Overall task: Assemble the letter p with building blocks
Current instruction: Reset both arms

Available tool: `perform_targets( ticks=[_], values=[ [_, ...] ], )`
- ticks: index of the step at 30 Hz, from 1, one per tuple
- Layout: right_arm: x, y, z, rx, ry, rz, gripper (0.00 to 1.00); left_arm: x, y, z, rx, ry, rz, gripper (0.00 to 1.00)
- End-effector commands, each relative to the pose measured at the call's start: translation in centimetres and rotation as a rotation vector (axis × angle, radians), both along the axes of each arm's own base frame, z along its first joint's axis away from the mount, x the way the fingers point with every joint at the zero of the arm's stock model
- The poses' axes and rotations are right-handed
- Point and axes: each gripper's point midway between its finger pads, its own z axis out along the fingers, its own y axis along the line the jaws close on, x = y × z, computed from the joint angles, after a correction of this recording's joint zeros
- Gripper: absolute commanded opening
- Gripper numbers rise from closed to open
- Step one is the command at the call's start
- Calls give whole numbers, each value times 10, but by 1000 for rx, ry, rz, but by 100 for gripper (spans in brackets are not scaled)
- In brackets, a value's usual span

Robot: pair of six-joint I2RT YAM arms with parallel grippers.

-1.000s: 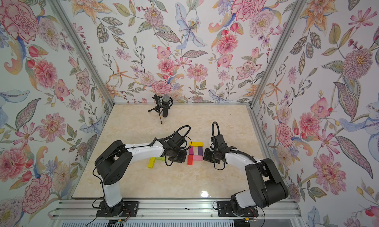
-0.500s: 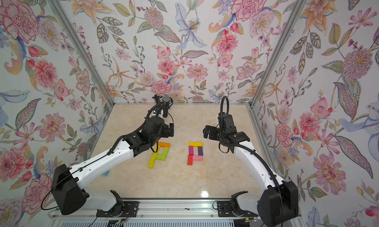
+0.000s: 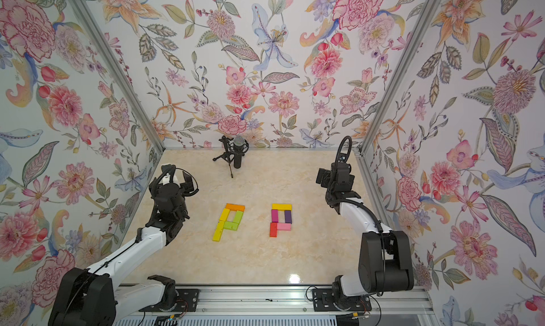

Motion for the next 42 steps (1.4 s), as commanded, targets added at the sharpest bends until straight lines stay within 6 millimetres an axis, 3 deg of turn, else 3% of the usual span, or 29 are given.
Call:
perform_targets(
  ticks=[1, 3, 9, 14, 17, 22, 26, 29, 30, 42],
  values=[
    [3, -12, 3, -113, -187, -6, 100, 1, 14, -18, 81, -14, -30, 100],
    [0, -16, -2, -88, -175, -13, 100, -3, 23, -35, 59, -23, -22, 99],
    [3, -17, -10, -103, -121, 28, 100, 6, 12, -82, 50, 22, -109, 99],
    [-10, -19, -9, -107, -127, 32, 100, 5, 3, -79, 42, 3, -199, 99],
    [-18, -11, -21, -112, -45, 67, 100, 11, 8, -85, 7, 14, -209, 99],
    [-36, -15, -48, -159, -138, 26, 100, -5, 28, -86, -14, -35, -74, 100],
    [-44, -6, -44, -139, -196, 84, 100, -6, 28, -86, -7, -39, -72, 100],
    [-60, -17, -44, -132, -299, 30, 100, -6, 28, -86, -7, -38, -73, 99],
    [-58, -11, -50, -136, -238, 50, 100, -6, 28, -86, -7, -36, -72, 99],
    [-57, 5, -49, -134, -261, 161, 100, -5, 27, -86, -8, -36, -74, 100]
  ],
)
